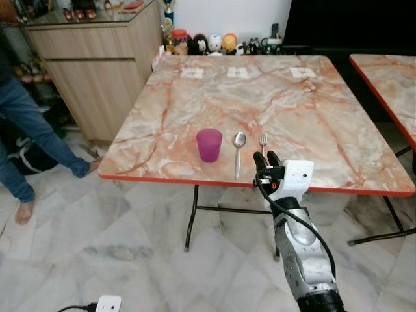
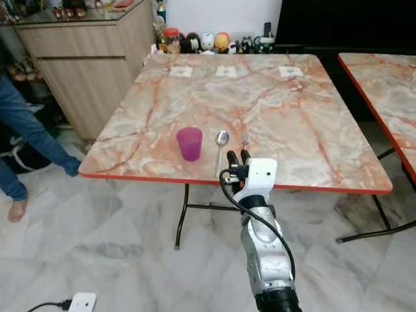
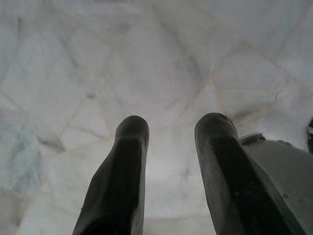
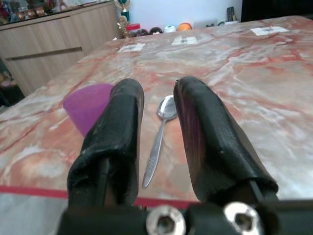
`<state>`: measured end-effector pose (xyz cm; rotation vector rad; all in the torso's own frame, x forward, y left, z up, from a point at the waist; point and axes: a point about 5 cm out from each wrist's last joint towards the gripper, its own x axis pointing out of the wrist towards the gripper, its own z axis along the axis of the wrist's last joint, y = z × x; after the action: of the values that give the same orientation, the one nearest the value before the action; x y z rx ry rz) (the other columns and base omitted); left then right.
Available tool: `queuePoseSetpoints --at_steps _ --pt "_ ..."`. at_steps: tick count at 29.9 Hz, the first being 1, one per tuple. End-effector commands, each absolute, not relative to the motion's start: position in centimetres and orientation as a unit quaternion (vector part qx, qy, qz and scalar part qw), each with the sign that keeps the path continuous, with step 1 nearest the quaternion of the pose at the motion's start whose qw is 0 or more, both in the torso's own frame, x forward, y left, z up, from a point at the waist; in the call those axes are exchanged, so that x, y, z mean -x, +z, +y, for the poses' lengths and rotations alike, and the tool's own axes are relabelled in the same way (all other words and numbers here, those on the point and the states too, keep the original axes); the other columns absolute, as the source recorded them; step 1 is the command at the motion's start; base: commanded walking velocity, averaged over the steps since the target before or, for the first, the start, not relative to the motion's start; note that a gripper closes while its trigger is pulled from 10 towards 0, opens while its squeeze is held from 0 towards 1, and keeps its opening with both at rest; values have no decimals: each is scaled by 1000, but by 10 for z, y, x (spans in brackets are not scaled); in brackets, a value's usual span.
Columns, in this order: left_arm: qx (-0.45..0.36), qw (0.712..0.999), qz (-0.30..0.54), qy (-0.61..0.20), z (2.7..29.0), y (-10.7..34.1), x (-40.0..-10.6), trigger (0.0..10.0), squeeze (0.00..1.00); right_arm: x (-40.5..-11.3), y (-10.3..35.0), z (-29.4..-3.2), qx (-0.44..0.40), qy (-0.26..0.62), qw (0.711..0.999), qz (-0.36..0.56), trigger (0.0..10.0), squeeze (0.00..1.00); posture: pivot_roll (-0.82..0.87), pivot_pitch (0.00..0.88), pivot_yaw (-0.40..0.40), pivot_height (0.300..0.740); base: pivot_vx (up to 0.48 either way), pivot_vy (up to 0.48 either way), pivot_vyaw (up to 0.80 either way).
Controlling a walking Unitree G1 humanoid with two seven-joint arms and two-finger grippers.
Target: Setting the table
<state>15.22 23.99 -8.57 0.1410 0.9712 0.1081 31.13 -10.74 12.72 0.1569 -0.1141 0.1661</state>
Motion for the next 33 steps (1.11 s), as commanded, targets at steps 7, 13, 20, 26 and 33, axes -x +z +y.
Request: queuePoseSetpoints --at_steps 7,13,20,26,33 --pt "-64 879 470 53 239 -87 -150 10000 0 -313 129 -114 -72 63 994 -62 10000 0 -110 0 40 740 274 0 0" --pt "-64 878 471 53 239 -87 -150 10000 0 -313 129 -114 -72 63 993 -63 10000 0 -111 0 41 740 274 0 0" --pt "-73 877 472 53 240 -87 -149 10000 0 -313 128 -116 -74 47 994 -64 10000 0 -109 0 42 740 190 0 0" --pt "-72 876 473 53 240 -87 -149 10000 0 -314 120 -121 -70 33 996 -43 10000 0 -110 0 42 740 0 0 -462" --pt "-74 876 474 53 240 -87 -149 10000 0 -315 124 -120 -62 33 996 -58 10000 0 -108 0 43 740 0 0 -439"
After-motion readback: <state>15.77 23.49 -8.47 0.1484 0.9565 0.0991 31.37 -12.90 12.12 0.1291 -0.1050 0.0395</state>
